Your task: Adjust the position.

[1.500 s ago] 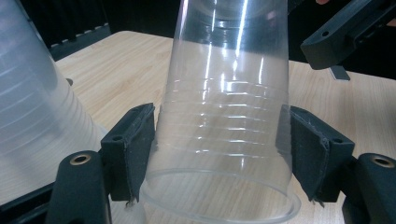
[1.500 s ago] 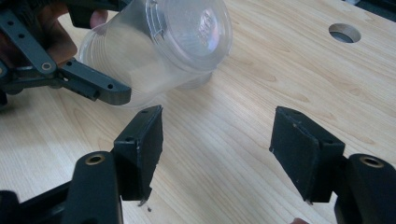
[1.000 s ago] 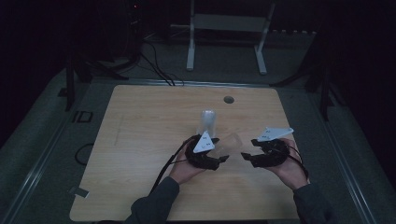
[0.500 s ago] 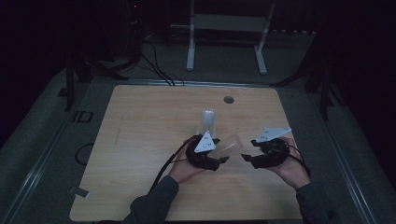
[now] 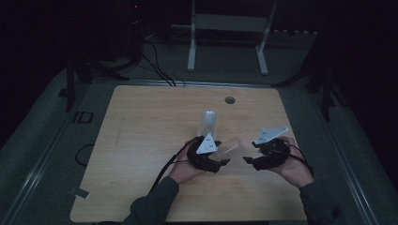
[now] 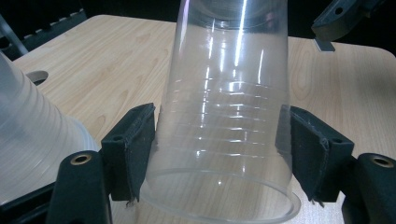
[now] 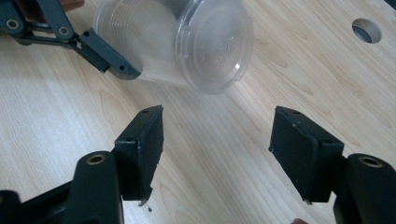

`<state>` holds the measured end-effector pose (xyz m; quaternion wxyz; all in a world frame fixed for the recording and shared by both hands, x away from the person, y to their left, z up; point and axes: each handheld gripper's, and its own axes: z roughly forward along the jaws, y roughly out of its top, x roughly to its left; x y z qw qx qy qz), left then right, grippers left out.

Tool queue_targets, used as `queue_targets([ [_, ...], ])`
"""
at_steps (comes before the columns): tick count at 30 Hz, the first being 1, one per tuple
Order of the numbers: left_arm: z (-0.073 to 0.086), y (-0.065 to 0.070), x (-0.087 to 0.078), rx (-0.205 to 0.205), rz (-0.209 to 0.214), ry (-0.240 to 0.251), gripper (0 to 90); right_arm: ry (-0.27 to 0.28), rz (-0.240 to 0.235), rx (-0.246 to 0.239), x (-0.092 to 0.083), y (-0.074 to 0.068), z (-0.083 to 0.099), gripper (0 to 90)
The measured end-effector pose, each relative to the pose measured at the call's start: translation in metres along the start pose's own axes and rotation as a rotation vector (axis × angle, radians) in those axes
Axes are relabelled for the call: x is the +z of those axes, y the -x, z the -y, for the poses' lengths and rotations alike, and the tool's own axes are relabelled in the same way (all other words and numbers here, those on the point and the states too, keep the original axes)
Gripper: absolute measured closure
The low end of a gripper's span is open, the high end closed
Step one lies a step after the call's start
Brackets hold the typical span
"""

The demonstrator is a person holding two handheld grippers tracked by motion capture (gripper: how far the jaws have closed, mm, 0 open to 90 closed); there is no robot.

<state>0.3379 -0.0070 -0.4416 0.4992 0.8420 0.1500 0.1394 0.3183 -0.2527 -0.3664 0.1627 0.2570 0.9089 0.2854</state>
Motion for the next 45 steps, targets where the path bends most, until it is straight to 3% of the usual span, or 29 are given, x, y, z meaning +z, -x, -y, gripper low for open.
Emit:
queue_targets([
  [14, 0.001, 0.001, 0.0, 0.021, 0.007, -0.013, 29.3, -0.04, 0.001, -0.046, -0.001, 0.001, -0.005, 34.6],
  [24, 0.001, 0.002, 0.0, 0.036, 0.016, -0.026, 29.5, -0.107, -0.007, -0.129, -0.001, -0.002, -0.012, 34.6],
  [33, 0.002, 0.003, 0.002, 0.052, 0.027, -0.04, 29.4, -0.134, -0.016, -0.184, -0.001, -0.005, -0.017, 34.5],
  [45, 0.002, 0.005, 0.002, 0.067, 0.039, -0.058, 29.5, -0.171, -0.029, -0.224, -0.001, -0.006, -0.023, 34.6],
])
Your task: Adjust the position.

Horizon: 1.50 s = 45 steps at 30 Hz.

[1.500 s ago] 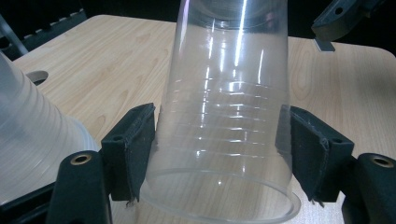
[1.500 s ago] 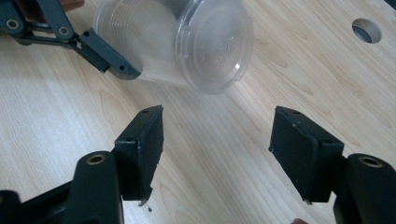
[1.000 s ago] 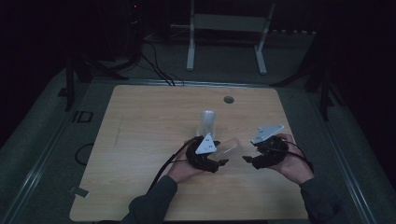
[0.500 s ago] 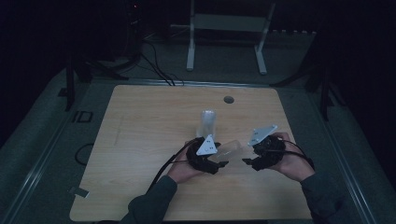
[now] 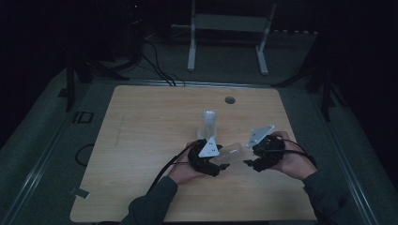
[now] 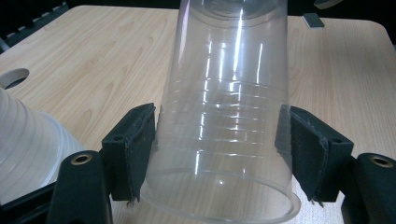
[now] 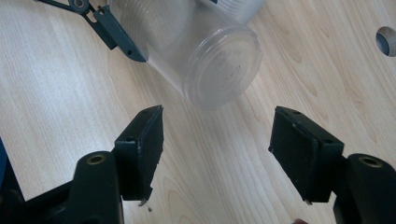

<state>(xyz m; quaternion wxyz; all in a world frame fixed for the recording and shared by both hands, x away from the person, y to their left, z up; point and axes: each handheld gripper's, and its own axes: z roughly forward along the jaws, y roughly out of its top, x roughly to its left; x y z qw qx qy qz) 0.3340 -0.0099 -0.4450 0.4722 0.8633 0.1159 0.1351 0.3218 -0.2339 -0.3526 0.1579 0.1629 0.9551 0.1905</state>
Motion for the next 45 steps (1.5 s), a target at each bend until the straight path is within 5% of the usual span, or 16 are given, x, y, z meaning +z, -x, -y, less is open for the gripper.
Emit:
queue_targets([
  [45, -0.003, 0.008, 0.002, 0.066, 0.01, -0.038, 29.6, -0.153, -0.062, -0.127, 0.01, -0.003, -0.024, 34.4],
])
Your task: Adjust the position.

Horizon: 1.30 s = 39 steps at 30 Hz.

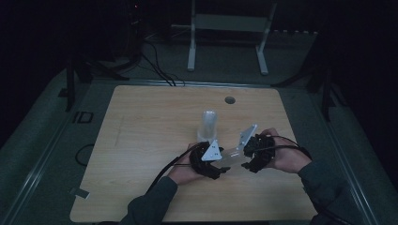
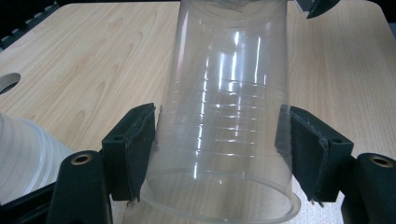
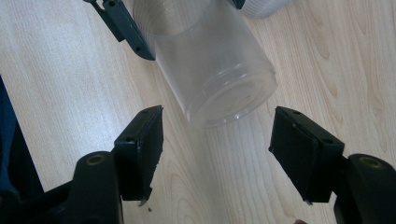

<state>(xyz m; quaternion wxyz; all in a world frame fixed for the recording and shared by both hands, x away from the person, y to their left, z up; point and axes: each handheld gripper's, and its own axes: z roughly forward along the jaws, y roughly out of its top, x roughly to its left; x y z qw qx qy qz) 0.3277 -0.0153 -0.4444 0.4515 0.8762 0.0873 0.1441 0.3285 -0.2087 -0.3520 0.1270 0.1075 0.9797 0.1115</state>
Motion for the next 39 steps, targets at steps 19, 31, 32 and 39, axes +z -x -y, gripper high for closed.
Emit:
queue_targets([
  [19, -0.003, 0.004, 0.002, 0.034, 0.031, -0.01, 29.5, -0.059, -0.049, -0.042, 0.006, 0.002, -0.006, 34.3],
  [31, -0.003, 0.004, 0.001, 0.035, 0.066, -0.019, 29.6, -0.077, -0.063, -0.079, 0.009, 0.0, -0.01, 33.6],
  [32, -0.003, 0.004, 0.001, 0.038, 0.067, -0.023, 29.6, -0.08, -0.062, -0.081, 0.01, 0.0, -0.01, 33.4],
  [39, -0.006, 0.005, 0.001, 0.054, 0.088, -0.049, 29.6, -0.082, -0.073, -0.105, 0.011, -0.002, -0.012, 33.4],
])
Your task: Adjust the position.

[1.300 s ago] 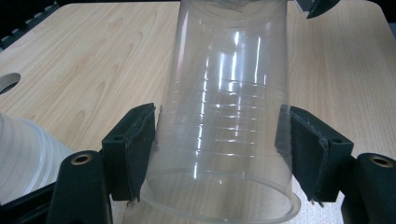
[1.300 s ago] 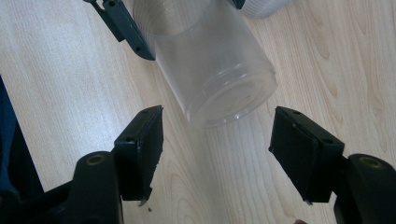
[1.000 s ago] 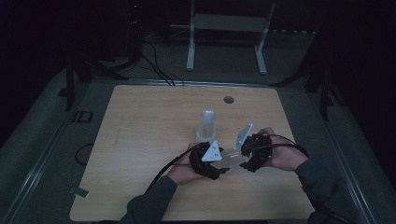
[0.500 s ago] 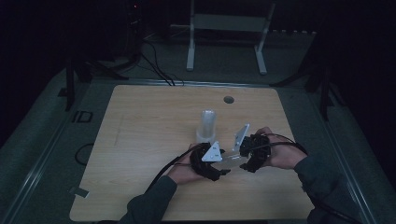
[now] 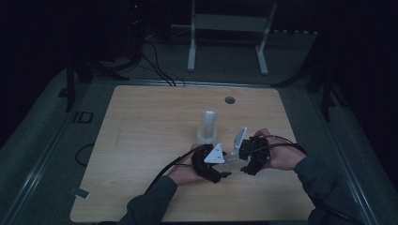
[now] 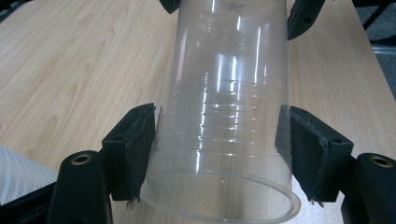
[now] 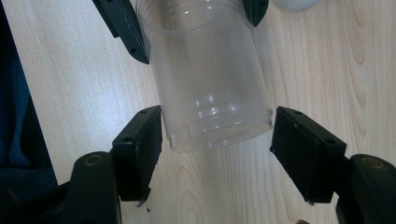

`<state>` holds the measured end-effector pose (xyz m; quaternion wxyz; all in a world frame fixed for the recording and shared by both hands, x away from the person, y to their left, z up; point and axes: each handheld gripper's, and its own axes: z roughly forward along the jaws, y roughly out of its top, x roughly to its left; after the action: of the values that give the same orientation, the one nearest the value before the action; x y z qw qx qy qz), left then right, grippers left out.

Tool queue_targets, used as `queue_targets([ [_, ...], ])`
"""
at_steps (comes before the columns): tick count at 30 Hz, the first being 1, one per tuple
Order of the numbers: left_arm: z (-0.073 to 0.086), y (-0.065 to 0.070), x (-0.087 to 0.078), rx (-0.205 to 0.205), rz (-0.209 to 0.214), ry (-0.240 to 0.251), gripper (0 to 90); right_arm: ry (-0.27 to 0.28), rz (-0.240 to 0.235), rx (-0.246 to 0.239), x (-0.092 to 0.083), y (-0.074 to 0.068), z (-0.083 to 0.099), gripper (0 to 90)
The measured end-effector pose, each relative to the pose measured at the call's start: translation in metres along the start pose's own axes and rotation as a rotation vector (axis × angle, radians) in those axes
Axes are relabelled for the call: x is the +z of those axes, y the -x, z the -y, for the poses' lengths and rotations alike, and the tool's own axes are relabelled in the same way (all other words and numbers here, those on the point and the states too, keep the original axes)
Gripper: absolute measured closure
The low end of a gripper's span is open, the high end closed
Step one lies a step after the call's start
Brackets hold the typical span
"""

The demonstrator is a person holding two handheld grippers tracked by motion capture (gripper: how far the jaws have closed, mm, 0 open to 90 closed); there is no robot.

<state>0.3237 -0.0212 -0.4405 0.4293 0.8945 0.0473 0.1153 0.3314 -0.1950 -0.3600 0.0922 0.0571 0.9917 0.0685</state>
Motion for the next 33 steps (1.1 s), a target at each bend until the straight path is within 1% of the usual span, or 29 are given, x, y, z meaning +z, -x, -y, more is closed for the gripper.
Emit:
queue_targets([
  [4, -0.002, 0.0, -0.001, 0.003, 0.013, -0.013, 29.6, -0.005, -0.007, -0.01, 0.001, -0.002, -0.001, 33.5],
  [11, -0.003, 0.0, -0.003, 0.005, 0.014, -0.011, 29.6, -0.01, -0.02, -0.027, 0.006, -0.004, -0.002, 33.5],
  [20, -0.003, 0.001, -0.003, 0.012, 0.022, -0.008, 29.6, -0.008, -0.026, -0.027, 0.009, -0.005, -0.003, 34.2],
  [23, -0.003, 0.002, -0.003, 0.011, 0.025, -0.005, 29.6, -0.01, -0.031, -0.034, 0.01, -0.005, -0.004, 34.2],
  [27, -0.003, 0.002, -0.002, 0.013, 0.025, -0.008, 29.4, -0.013, -0.034, -0.039, 0.012, -0.006, -0.004, 36.9],
  [29, -0.003, 0.003, -0.002, 0.012, 0.025, -0.004, 29.0, -0.011, -0.038, -0.033, 0.012, -0.006, -0.003, 37.7],
  [33, -0.004, 0.003, -0.003, 0.013, 0.018, 0.0, 27.9, -0.004, -0.033, -0.033, 0.011, -0.005, -0.001, 39.3],
])
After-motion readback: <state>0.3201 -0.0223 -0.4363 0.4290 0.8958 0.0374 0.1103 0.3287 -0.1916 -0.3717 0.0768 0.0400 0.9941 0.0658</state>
